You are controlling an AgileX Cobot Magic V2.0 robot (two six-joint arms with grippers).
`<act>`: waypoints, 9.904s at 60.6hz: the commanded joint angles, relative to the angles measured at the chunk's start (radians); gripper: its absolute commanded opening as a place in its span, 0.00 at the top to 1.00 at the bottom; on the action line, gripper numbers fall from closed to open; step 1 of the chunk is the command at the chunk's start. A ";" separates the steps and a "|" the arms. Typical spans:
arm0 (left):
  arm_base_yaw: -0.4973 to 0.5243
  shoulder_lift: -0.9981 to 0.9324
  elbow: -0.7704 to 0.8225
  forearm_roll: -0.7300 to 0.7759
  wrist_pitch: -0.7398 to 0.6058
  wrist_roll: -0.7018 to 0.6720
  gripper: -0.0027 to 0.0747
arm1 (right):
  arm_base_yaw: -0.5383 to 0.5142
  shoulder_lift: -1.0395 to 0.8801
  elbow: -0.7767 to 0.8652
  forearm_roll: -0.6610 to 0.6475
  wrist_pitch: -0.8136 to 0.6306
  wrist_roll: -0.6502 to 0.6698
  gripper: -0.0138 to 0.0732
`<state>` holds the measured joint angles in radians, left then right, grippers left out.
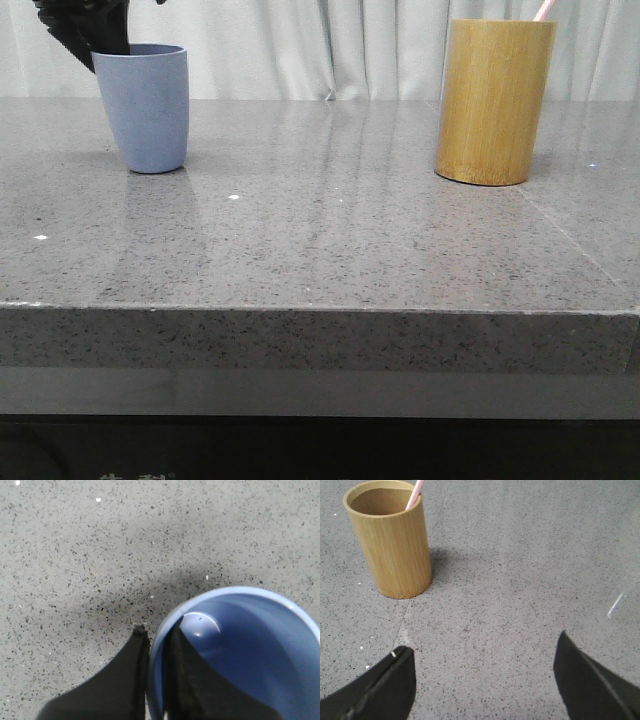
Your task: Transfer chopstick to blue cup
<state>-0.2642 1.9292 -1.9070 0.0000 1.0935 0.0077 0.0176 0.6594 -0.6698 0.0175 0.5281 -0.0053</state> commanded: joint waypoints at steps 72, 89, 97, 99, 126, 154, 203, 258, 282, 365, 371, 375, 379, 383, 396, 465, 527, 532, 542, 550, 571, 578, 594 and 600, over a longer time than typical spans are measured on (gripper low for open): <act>-0.277 0.028 -0.186 -0.017 -0.025 0.001 0.99 | -0.004 0.006 -0.032 -0.010 -0.068 -0.009 0.17; -0.277 0.028 -0.186 -0.015 -0.008 0.006 0.89 | -0.004 0.006 -0.032 -0.010 -0.069 -0.009 0.17; -0.277 0.028 -0.186 -0.015 -0.007 0.008 0.67 | -0.004 0.006 -0.032 -0.010 -0.069 -0.009 0.17; -0.277 0.028 -0.186 -0.015 -0.007 0.008 0.62 | -0.004 0.006 -0.032 -0.010 -0.069 -0.009 0.17; -0.277 0.011 -0.269 -0.015 0.059 0.008 0.47 | -0.004 0.006 -0.032 -0.010 -0.069 -0.009 0.17; -0.275 -0.168 -0.283 0.000 0.118 0.008 0.47 | -0.004 0.006 -0.032 -0.010 -0.075 -0.009 0.17; -0.275 -1.010 0.921 -0.075 -0.572 -0.008 0.47 | -0.004 0.031 -0.044 0.072 -0.090 -0.009 0.17; -0.275 -1.056 0.998 -0.069 -0.640 -0.008 0.47 | -0.001 0.714 -0.542 0.596 -0.350 -0.009 0.17; -0.275 -1.056 0.998 -0.049 -0.643 -0.008 0.47 | 0.011 0.795 -0.608 0.653 -0.366 -0.009 0.52; -0.275 -1.056 0.998 -0.047 -0.643 -0.008 0.49 | 0.367 0.853 -1.259 0.617 0.064 -0.566 0.92; -0.275 -1.056 0.998 -0.047 -0.643 -0.008 0.52 | 0.396 0.902 -1.259 0.617 0.064 -0.566 0.92; -0.275 -1.056 0.998 -0.047 -0.643 -0.008 0.53 | 0.405 0.935 -1.259 0.617 0.062 -0.566 0.92; -0.275 -1.056 0.998 -0.047 -0.643 -0.008 0.55 | 0.406 0.973 -1.259 0.617 0.055 -0.566 0.92; -0.275 -1.056 0.998 -0.047 -0.643 -0.008 0.56 | 0.406 1.009 -1.259 0.617 0.039 -0.568 0.92; -0.275 -1.056 0.998 -0.047 -0.643 -0.008 0.59 | 0.406 1.090 -1.259 0.617 0.032 -0.576 0.88; -0.275 -1.056 0.998 -0.047 -0.642 -0.008 0.59 | 0.403 0.567 -0.834 -0.018 0.352 -0.048 0.38; -0.275 -1.056 0.998 -0.047 -0.642 -0.008 0.87 | 0.403 -0.108 -0.174 -0.018 0.146 0.042 0.78; -0.275 -1.056 0.998 -0.047 -0.642 -0.008 0.99 | 0.403 -0.108 -0.174 -0.018 0.146 0.042 0.89; -0.275 -1.056 0.998 -0.047 -0.642 -0.008 0.99 | 0.403 -0.108 -0.174 -0.018 0.169 0.041 0.92; -0.275 -1.056 0.998 -0.047 -0.642 -0.008 0.99 | 0.403 -0.108 -0.174 -0.018 0.170 0.041 0.92; -0.243 -1.145 1.088 -0.032 -0.718 0.000 0.99 | 0.403 -0.108 -0.174 -0.018 0.170 0.041 0.92; -0.146 -1.279 1.251 -0.032 -0.856 0.000 0.99 | 0.403 -0.108 -0.174 -0.018 0.170 0.041 0.92; 0.096 -1.655 1.676 -0.052 -1.114 0.000 0.99 | 0.403 -0.108 -0.174 -0.018 0.170 0.041 0.92; 0.155 -1.771 1.780 -0.069 -1.142 0.000 0.99 | 0.403 -0.108 -0.174 -0.018 0.170 0.041 0.92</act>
<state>-0.1477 0.2250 -0.1655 -0.0448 0.0750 0.0078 0.4255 0.5501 -0.8194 0.0093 0.7706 0.0367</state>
